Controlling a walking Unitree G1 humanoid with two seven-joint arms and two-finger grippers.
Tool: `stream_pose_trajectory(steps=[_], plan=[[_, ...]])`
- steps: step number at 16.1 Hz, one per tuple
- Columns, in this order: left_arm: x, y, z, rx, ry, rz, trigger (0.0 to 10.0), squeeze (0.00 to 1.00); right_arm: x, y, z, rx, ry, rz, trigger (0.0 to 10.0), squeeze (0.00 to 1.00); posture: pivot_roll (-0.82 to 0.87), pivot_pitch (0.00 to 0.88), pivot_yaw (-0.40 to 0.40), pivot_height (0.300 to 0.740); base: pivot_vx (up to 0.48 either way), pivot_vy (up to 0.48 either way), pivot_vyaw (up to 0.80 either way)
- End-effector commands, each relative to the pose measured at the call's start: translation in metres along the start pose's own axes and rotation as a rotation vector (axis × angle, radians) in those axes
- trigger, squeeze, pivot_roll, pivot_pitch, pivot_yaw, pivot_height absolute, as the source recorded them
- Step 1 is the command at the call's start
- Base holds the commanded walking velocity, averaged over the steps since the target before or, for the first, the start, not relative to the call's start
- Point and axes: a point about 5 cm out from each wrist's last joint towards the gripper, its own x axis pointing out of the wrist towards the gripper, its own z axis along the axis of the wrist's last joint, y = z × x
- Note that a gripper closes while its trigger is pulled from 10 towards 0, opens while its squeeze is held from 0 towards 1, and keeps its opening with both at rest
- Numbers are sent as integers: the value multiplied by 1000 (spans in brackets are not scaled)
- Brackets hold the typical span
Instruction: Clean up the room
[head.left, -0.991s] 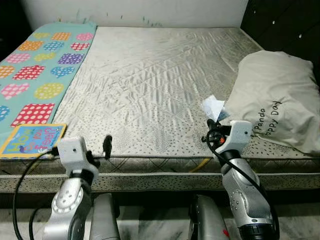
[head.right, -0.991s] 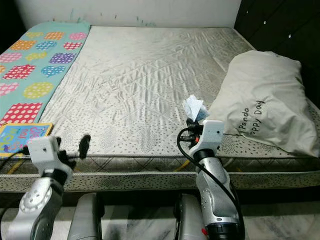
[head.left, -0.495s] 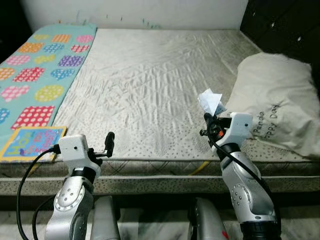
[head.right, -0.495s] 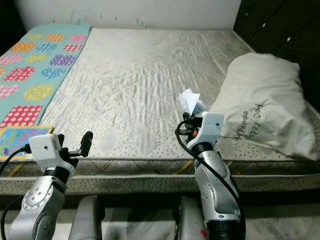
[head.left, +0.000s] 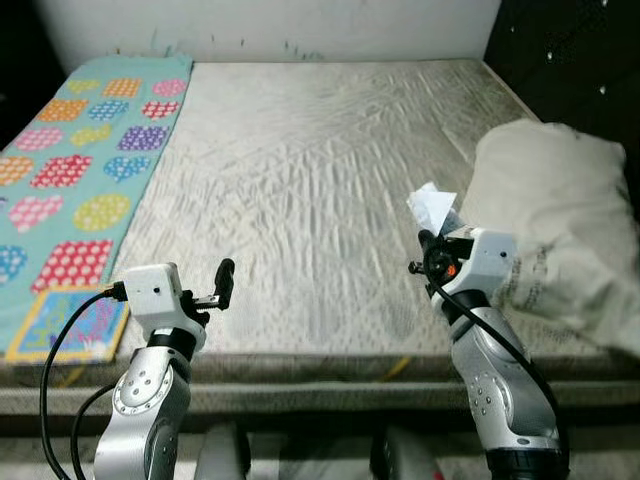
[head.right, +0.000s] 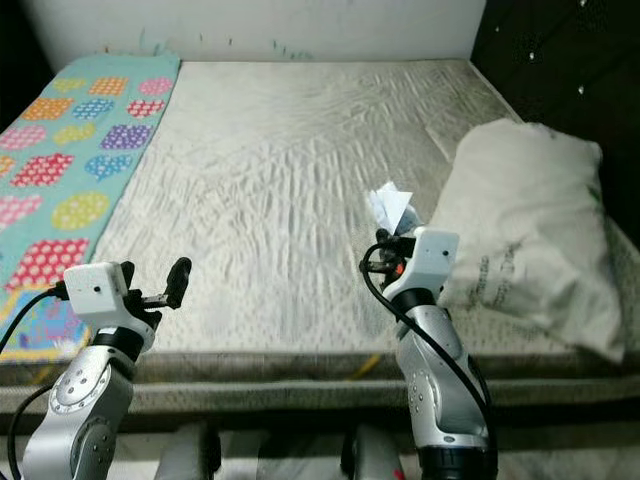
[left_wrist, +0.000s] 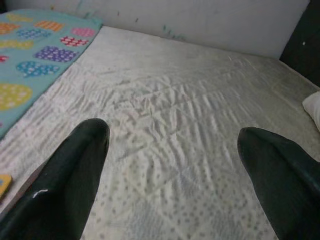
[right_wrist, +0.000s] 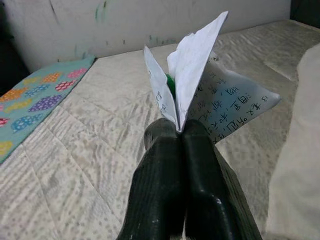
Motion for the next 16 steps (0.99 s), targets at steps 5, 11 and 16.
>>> stream_pose_trajectory(steps=[5, 11, 16], plan=[[-5, 3, -2, 16, 9, 17, 10000, 0, -1, 1, 2, -3, -2, 4, 10000, 0, -17, 0, -7, 736, 0, 0, 0], [-1, 0, -1, 8, 2, -2, 10000, 0, -1, 1, 0, -9, 6, 4, 10000, 0, -23, 0, -8, 740, 0, 0, 0], [4, -6, -5, -24, 25, -35, 10000, 0, -4, -5, 2, -21, -4, -30, 10000, 0, -51, 0, 13, 740, 0, 0, 0]])
